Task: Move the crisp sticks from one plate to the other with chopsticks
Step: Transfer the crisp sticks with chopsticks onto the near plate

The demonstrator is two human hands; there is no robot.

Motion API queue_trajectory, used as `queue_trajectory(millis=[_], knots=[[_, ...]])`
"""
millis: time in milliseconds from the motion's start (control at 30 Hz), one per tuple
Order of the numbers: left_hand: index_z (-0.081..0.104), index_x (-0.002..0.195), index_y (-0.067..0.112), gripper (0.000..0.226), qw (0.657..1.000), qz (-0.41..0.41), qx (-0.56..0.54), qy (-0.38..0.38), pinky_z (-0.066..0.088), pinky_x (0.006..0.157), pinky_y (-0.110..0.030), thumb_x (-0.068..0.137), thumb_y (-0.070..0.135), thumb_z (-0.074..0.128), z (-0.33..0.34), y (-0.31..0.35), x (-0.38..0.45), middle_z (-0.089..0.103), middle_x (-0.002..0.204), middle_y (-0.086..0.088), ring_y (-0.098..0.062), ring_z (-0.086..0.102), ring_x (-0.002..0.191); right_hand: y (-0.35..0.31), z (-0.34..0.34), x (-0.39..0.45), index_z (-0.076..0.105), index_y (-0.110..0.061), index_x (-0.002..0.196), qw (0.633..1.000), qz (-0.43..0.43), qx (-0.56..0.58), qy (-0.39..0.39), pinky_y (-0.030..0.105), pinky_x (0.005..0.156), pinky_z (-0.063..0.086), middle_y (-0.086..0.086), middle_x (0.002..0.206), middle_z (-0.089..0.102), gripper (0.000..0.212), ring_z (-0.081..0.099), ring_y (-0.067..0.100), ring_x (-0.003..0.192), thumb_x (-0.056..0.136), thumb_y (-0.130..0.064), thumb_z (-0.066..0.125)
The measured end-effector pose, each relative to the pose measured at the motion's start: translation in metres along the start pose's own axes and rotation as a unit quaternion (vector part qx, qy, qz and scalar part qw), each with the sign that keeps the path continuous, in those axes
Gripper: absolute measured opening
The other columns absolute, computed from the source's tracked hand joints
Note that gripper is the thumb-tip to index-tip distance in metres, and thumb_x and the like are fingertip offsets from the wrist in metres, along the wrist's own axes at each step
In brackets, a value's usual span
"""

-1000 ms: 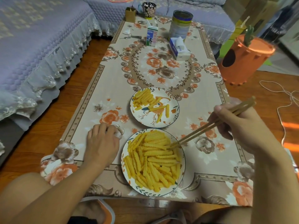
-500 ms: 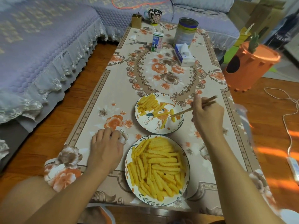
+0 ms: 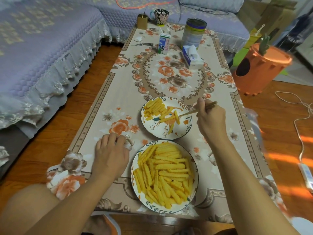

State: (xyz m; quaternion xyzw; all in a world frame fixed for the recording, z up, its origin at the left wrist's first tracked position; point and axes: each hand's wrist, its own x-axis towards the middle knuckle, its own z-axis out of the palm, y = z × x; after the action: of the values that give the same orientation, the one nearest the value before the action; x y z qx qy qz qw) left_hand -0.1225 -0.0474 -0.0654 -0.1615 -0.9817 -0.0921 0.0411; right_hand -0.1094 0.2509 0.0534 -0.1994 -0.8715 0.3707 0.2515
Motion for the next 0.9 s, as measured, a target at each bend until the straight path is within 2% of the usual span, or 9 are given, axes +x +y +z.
queue_trajectory(millis=[100, 133, 233, 300, 433, 533, 667, 767, 900], knots=[[0.061, 0.111, 0.016, 0.035, 1.0, -0.002, 0.0, 0.004, 0.043, 0.087, -0.044, 0.088, 0.03, 0.038, 0.0, 0.0, 0.0, 0.055, 0.109, -0.004, -0.028, 0.048, 0.101, 0.004, -0.011, 0.0, 0.072, -0.005, 0.079, 0.997, 0.055, 0.044, 0.034, 0.051, 0.066, 0.055, 0.001, 0.063, 0.065, 0.058, 0.063, 0.025, 0.06, 0.106, -0.047, 0.043], [0.061, 0.111, 0.016, 0.035, 1.0, -0.002, 0.0, 0.006, 0.043, 0.086, -0.045, 0.088, 0.03, 0.039, 0.0, 0.001, 0.0, 0.055, 0.109, -0.004, -0.028, 0.048, 0.101, 0.005, -0.017, 0.0, 0.073, -0.009, 0.079, 0.995, 0.06, 0.057, 0.051, 0.049, 0.064, 0.056, 0.002, 0.062, 0.065, 0.056, 0.063, 0.024, 0.059, 0.105, -0.048, 0.043], [0.061, 0.111, 0.016, 0.036, 1.0, 0.0, 0.002, 0.007, 0.043, 0.086, -0.045, 0.088, 0.03, 0.038, 0.002, 0.0, -0.001, 0.055, 0.109, -0.005, -0.028, 0.048, 0.101, 0.004, -0.028, 0.0, 0.072, -0.008, 0.077, 0.994, 0.053, 0.086, 0.047, 0.037, 0.049, 0.05, 0.017, 0.061, 0.064, 0.051, 0.059, 0.022, 0.047, 0.105, -0.043, 0.048], [0.062, 0.11, 0.016, 0.036, 1.0, 0.0, 0.001, 0.006, 0.043, 0.086, -0.045, 0.088, 0.031, 0.037, 0.002, 0.0, 0.0, 0.055, 0.108, -0.004, -0.028, 0.048, 0.101, 0.001, -0.024, 0.0, 0.071, -0.002, 0.077, 0.997, 0.044, 0.069, 0.012, 0.032, 0.048, 0.049, 0.02, 0.061, 0.064, 0.052, 0.059, 0.018, 0.044, 0.106, -0.04, 0.051], [0.062, 0.109, 0.018, 0.036, 1.0, -0.006, -0.006, 0.003, 0.043, 0.087, -0.044, 0.088, 0.031, 0.036, 0.002, 0.002, 0.001, 0.054, 0.109, -0.003, -0.027, 0.047, 0.102, -0.003, -0.006, 0.001, 0.067, 0.006, 0.075, 0.999, 0.012, 0.04, -0.03, 0.053, 0.063, 0.054, 0.019, 0.058, 0.062, 0.058, 0.061, 0.034, 0.054, 0.106, -0.04, 0.049], [0.062, 0.109, 0.018, 0.034, 1.0, -0.004, -0.004, 0.01, 0.043, 0.087, -0.044, 0.088, 0.03, 0.038, 0.001, 0.001, 0.001, 0.054, 0.109, -0.003, -0.026, 0.047, 0.102, -0.001, -0.006, 0.003, 0.068, 0.0, 0.076, 0.998, 0.03, 0.047, -0.026, 0.047, 0.067, 0.054, 0.001, 0.062, 0.062, 0.055, 0.06, 0.022, 0.058, 0.108, -0.038, 0.046], [0.062, 0.107, 0.017, 0.033, 1.0, -0.004, -0.005, 0.016, 0.042, 0.086, -0.044, 0.088, 0.029, 0.038, 0.002, 0.001, 0.0, 0.054, 0.108, -0.003, -0.027, 0.047, 0.101, -0.004, -0.039, 0.001, 0.07, -0.008, 0.077, 0.992, 0.07, 0.1, 0.01, 0.036, 0.05, 0.047, 0.006, 0.061, 0.061, 0.049, 0.054, 0.014, 0.048, 0.109, -0.033, 0.044], [0.061, 0.106, 0.016, 0.033, 1.0, 0.0, -0.008, 0.018, 0.042, 0.085, -0.045, 0.088, 0.03, 0.036, 0.001, 0.001, 0.0, 0.054, 0.108, -0.004, -0.027, 0.047, 0.1, -0.017, -0.083, -0.01, 0.069, 0.001, 0.08, 0.974, 0.101, 0.199, -0.05, 0.024, 0.041, 0.036, 0.011, 0.056, 0.052, 0.048, 0.044, 0.013, 0.041, 0.111, -0.024, 0.042], [0.061, 0.105, 0.016, 0.032, 1.0, 0.001, -0.013, 0.021, 0.042, 0.085, -0.046, 0.088, 0.029, 0.037, 0.001, 0.002, -0.001, 0.054, 0.107, -0.005, -0.028, 0.047, 0.101, -0.03, -0.126, -0.034, 0.069, 0.002, 0.074, 0.957, 0.087, 0.208, -0.184, 0.027, 0.041, 0.036, 0.022, 0.058, 0.052, 0.048, 0.044, 0.025, 0.045, 0.109, -0.022, 0.044]])
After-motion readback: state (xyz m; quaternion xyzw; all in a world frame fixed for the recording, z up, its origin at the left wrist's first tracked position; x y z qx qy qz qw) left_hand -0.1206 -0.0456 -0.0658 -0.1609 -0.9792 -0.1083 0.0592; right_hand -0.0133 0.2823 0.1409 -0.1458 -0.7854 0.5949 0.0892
